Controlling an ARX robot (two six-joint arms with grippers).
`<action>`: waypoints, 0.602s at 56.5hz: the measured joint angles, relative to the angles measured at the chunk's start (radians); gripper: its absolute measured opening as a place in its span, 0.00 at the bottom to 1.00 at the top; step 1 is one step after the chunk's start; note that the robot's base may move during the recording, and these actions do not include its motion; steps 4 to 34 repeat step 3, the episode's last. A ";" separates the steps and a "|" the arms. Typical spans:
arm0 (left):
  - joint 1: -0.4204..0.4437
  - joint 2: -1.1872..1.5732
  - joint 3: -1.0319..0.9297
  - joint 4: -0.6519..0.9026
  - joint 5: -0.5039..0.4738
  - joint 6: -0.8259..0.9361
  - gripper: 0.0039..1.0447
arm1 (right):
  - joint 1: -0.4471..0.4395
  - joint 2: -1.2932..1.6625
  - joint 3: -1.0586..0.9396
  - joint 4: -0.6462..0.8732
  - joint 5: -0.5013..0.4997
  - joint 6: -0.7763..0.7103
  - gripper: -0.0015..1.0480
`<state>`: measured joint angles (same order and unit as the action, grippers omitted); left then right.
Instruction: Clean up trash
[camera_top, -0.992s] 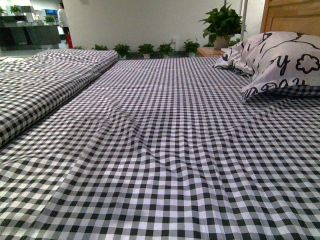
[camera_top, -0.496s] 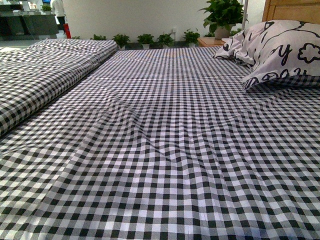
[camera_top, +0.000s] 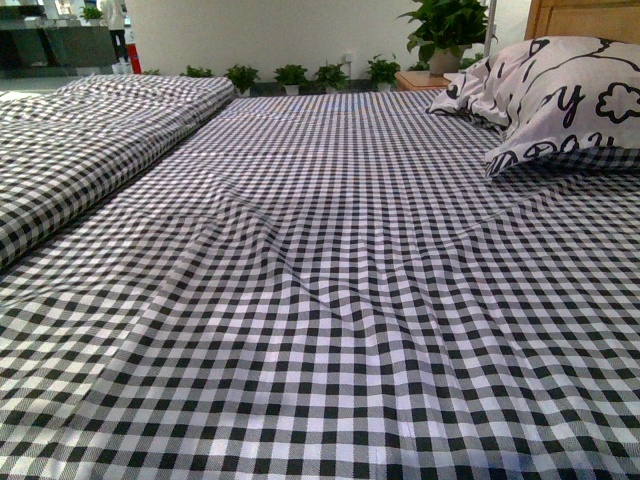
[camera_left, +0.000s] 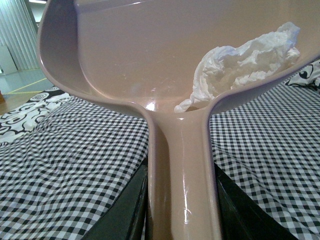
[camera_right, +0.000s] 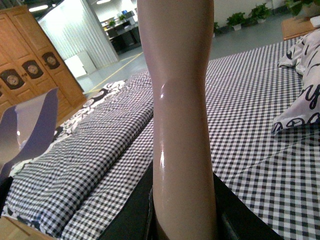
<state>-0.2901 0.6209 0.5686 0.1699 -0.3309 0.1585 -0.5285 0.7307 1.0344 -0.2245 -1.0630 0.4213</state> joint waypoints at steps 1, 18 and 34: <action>0.000 0.000 0.000 0.000 0.000 0.000 0.27 | 0.000 0.000 0.000 0.000 0.000 0.000 0.19; 0.000 0.000 0.000 0.000 0.000 0.000 0.27 | 0.000 0.000 0.000 0.000 0.000 0.000 0.19; 0.000 0.000 0.000 0.000 0.000 0.000 0.27 | 0.000 0.000 0.000 0.000 0.000 0.000 0.19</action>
